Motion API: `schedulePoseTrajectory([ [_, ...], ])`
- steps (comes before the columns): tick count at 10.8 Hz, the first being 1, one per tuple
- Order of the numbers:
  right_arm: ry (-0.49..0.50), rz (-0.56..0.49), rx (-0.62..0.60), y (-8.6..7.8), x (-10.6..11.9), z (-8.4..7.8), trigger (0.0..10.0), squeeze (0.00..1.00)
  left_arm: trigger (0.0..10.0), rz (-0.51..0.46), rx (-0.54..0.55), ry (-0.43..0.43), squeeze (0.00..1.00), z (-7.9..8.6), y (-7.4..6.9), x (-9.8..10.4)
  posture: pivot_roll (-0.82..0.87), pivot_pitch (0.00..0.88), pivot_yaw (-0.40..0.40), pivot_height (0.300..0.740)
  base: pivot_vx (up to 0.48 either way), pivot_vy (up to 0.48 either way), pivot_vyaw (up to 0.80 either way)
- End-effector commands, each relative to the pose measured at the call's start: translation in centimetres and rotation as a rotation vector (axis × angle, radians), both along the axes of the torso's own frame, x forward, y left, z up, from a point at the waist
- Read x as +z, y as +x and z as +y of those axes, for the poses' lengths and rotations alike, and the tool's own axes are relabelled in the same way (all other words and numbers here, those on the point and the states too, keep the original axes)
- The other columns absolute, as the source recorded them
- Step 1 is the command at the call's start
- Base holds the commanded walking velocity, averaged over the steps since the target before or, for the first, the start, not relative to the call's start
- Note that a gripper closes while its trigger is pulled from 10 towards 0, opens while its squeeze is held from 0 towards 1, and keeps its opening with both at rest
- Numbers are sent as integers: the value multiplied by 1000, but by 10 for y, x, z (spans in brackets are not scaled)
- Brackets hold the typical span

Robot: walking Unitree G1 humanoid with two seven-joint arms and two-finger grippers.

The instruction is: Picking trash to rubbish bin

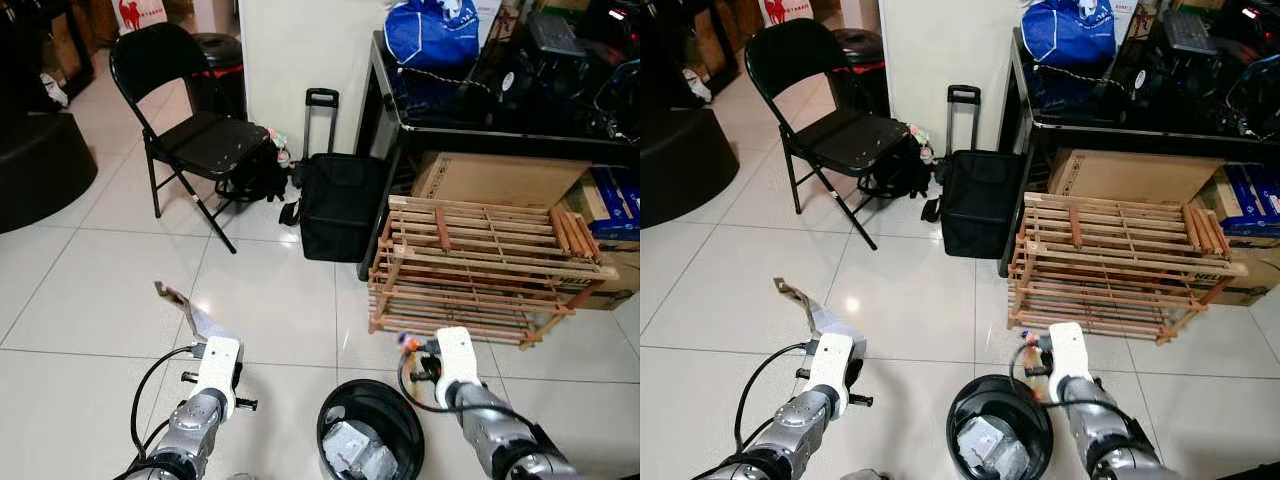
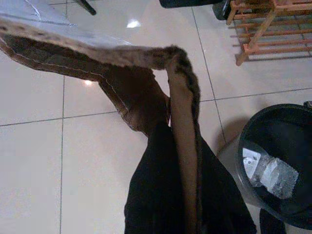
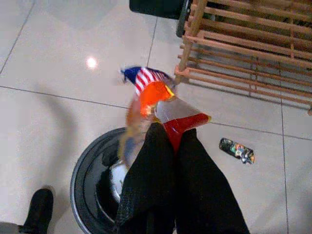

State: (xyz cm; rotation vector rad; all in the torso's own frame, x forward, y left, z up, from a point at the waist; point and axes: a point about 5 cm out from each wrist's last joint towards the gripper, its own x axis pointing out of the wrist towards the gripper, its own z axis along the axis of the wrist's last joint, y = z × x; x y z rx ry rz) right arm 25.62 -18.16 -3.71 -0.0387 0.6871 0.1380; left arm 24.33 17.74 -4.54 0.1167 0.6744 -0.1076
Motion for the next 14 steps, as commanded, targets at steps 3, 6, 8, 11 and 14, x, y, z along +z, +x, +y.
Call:
schedulePoseTrajectory([
  [3, -16, -12, 124, 4, 3, 10, 10000, 0, 10000, -1, -25, -2, 0, -1, -1, 0, 106, 50, -53, 740, 0, 0, 0],
  [6, -50, -11, 198, 9, 6, 16, 10000, 0, 10000, 1, -33, -8, 0, -3, -1, -1, 109, 55, -55, 740, 0, 0, 0],
  [8, -82, 9, 182, 8, 5, 10, 10000, 0, 10000, -3, -35, -8, 0, -3, 0, 0, 114, 58, -56, 740, 0, 0, 0],
  [11, -116, 60, 174, -4, -4, 4, 10000, 0, 10000, -4, -41, -5, 0, -3, 0, 0, 122, 60, -55, 740, 0, 0, 0],
  [14, -154, 81, 112, -10, -7, -9, 10000, 0, 10000, -2, -43, -3, 0, -2, -1, 0, 124, 55, -53, 740, 0, 0, 0],
])
